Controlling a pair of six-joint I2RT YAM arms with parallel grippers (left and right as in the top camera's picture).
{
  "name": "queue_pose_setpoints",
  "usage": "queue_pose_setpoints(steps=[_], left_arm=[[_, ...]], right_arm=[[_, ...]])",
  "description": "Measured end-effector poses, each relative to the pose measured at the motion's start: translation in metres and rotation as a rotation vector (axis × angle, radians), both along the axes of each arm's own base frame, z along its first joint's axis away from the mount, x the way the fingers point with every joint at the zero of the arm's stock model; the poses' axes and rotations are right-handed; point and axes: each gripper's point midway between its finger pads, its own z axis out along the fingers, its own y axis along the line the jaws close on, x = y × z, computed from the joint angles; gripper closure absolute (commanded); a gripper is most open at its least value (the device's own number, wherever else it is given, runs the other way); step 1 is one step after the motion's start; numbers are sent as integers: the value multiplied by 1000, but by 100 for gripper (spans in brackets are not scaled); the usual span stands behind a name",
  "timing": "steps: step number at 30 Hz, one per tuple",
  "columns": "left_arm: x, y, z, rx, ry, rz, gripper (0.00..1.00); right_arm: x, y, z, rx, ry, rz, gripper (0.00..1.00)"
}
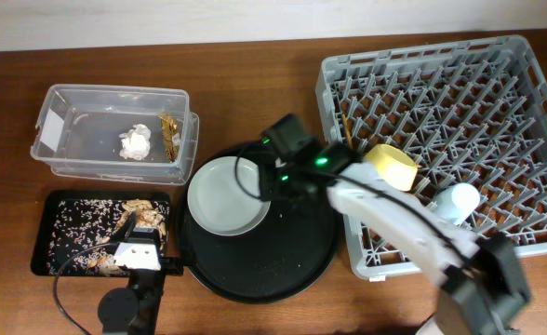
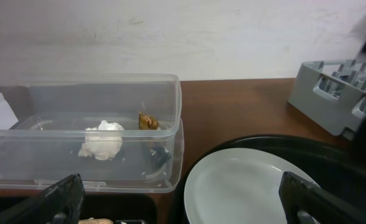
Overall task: Sort waste into correct bins and load items into the dishwasher rack
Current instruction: 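Grasp the white plate's rim with the right gripper, then lift the white plate and stand it in the dish rack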
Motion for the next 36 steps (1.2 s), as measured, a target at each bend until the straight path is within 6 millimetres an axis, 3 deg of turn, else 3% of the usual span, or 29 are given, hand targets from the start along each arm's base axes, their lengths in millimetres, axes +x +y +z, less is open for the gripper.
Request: queue_pose_setpoints(steps=[2, 3, 5, 6, 8, 15, 17, 19, 21, 24, 26, 28, 32, 36], left_arm=[[0, 0, 0, 0, 0, 0, 1], [0, 0, 0, 0, 0, 0, 1], [0, 0, 0, 0, 0, 0, 1], [0, 0, 0, 0, 0, 0, 1], [0, 0, 0, 0, 0, 0, 1], [0, 0, 0, 0, 0, 0, 1], [0, 0, 0, 0, 0, 0, 1], [0, 0, 0, 0, 0, 0, 1], [0, 0, 0, 0, 1, 0, 1], [0, 0, 0, 0, 1, 0, 1], [0, 0, 0, 0, 1, 0, 1], [0, 0, 0, 0, 1, 0, 1], [0, 0, 0, 0, 1, 0, 1], [0, 0, 0, 0, 1, 0, 1]], right_arm=[[-3, 9, -35, -21, 77, -45, 44], [-5, 9, -52, -37, 117, -72, 50], [-8, 6, -90, -74, 197, -119, 67], [-10, 6, -101, -81, 228, -138, 82], [-4, 9, -101, -57, 225, -160, 95], [-4, 4, -96, -48, 241, -169, 96], [-5, -7, -77, -69, 201, -161, 96], [4, -31, -31, -100, 75, -173, 96], [15, -72, 37, -129, -120, -226, 96], [21, -146, 114, -250, -376, -333, 96], [21, -198, 150, -385, -509, -420, 96], [18, -246, 175, -560, -592, -508, 96], [18, -309, 194, -844, -626, -646, 96], [39, -333, 186, -1037, -594, -665, 96]])
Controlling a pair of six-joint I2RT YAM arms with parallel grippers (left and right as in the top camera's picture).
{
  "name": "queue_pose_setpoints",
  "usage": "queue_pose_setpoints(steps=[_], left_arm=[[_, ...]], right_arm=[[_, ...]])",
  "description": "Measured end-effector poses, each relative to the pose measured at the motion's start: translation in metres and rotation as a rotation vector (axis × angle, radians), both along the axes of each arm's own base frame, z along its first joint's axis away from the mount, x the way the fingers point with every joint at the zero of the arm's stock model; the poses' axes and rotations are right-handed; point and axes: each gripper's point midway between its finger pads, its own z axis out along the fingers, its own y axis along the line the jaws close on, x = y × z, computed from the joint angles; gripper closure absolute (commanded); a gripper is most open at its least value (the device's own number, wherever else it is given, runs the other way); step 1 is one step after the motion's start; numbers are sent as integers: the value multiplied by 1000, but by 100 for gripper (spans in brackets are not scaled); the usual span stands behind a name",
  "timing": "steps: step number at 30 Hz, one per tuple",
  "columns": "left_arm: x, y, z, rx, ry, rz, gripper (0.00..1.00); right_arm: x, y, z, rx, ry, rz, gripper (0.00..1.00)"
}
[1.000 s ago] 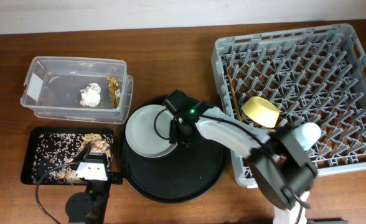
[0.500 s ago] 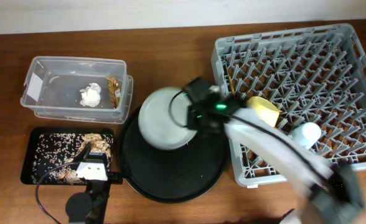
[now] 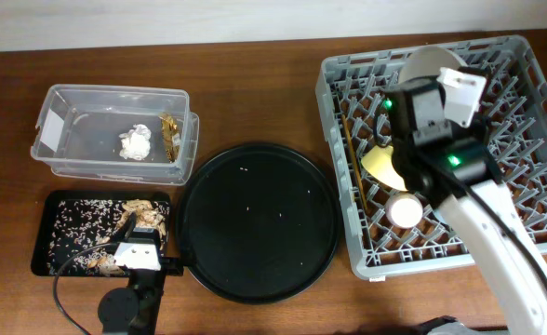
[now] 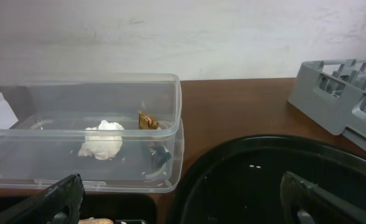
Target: Sort waste into correct bins and load items into the dishwasher rack
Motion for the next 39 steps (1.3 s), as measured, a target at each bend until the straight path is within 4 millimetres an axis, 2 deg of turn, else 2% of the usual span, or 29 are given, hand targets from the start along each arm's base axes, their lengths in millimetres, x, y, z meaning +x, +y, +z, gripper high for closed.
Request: queue_pose_setpoints(steps=[5, 10, 11, 12, 13, 16, 18, 21, 24, 26, 28, 30, 32, 34, 36, 39], left_arm=[[0, 0, 0, 0, 0, 0, 1], [0, 0, 0, 0, 0, 0, 1], [0, 0, 0, 0, 0, 0, 1], [0, 0, 0, 0, 0, 0, 1], [0, 0, 0, 0, 0, 0, 1], [0, 0, 0, 0, 0, 0, 1], [0, 0, 0, 0, 1, 0, 1], [0, 0, 0, 0, 1, 0, 1], [0, 0, 0, 0, 0, 0, 1], [0, 0, 0, 0, 0, 0, 1], [0, 0, 0, 0, 1, 0, 1], [0, 0, 0, 0, 1, 0, 1], [0, 0, 0, 0, 1, 0, 1], [0, 0, 0, 0, 1, 0, 1], [0, 0, 0, 0, 1, 0, 1], [0, 0, 0, 0, 1, 0, 1]], right_arm=[[26, -7, -37, -186, 162, -62, 96], [38, -8, -70, -312, 293, -94, 95], [40, -8, -76, -325, 314, -94, 85], [41, -8, -79, -330, 326, -93, 48], [40, -8, -81, -332, 338, -90, 24], [38, -6, -83, -340, 364, -79, 21], [37, 3, -82, -339, 375, -47, 21], [22, 41, -65, -286, 359, 84, 16], [-10, 108, -11, -81, 191, 337, 1], [-33, 145, 21, 75, 82, 513, 1], [-71, 183, 49, 262, 2, 744, 1], [-96, 209, 64, 394, -29, 907, 1], [-121, 234, 68, 497, 0, 1063, 1], [-134, 244, 62, 526, 52, 1128, 1], [-136, 244, 60, 518, 70, 1137, 1], [-133, 229, 63, 461, 47, 1091, 1]])
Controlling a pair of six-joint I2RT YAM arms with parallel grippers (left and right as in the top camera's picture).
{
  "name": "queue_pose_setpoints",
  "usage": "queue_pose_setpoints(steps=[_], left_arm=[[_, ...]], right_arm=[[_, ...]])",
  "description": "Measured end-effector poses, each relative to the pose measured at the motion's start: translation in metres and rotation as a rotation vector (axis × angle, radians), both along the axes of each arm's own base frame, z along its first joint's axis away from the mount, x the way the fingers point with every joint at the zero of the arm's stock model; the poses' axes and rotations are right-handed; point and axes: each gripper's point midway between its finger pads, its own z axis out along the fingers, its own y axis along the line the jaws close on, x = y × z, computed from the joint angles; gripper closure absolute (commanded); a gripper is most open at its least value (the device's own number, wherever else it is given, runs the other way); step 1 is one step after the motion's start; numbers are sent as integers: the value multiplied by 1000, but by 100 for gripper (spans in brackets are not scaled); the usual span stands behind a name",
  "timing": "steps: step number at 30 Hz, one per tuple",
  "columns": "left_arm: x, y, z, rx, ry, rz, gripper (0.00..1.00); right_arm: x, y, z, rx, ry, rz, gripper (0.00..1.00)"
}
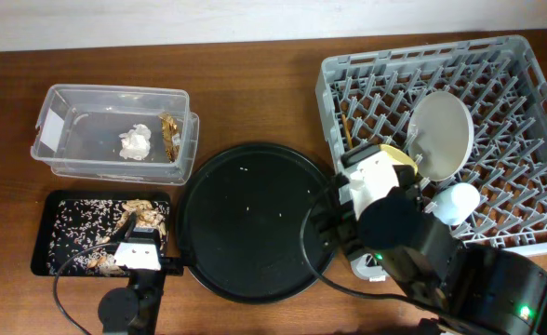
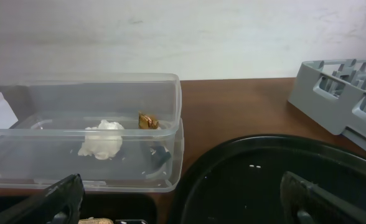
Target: Sort waste into correct bins and load items into the dishwasher rack
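Observation:
A white plate stands on edge in the grey dishwasher rack, apart from my right gripper. That gripper sits pulled back at the rack's near left corner; its fingers are hidden under the wrist, with nothing seen in them. The round black tray holds only a few crumbs. My left gripper stands open and empty, low over the near left of the table. It faces the clear bin, which holds a white tissue and a gold wrapper.
A yellow item, a white cup and a thin brown stick also lie in the rack. A black rectangular tray of food scraps sits under the left gripper. The rack's corner shows at the right of the left wrist view.
My right gripper was holding the white plate over the back of the rack. The plate now stands in the rack on its own, and the arm has drawn back to the near left corner. The left arm is unchanged.
First my right gripper was at the white plate on the round black tray. Then the tray was bare and the plate was held above the rack. Now the plate stands on edge in the rack and the right arm is withdrawn. The left gripper stayed open throughout.

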Motion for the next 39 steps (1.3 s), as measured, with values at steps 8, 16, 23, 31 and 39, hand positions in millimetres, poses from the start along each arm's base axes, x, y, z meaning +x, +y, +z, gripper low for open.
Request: queue_pose_setpoints(steps=[8, 16, 23, 31, 39], left_arm=[[0, 0, 0, 0, -1, 0, 1], [0, 0, 0, 0, -1, 0, 1], [0, 0, 0, 0, -1, 0, 1], [0, 0, 0, 0, -1, 0, 1], [0, 0, 0, 0, -1, 0, 1]], right_arm=[[10, -64, 48, 153, -184, -46, 1], [2, -126, -34, 191, -205, -174, 1], [-16, -131, -109, 220, -339, -166, 1], [15, -128, -171, 228, -441, -147, 1], [23, -124, -193, 237, -461, -124, 1]])
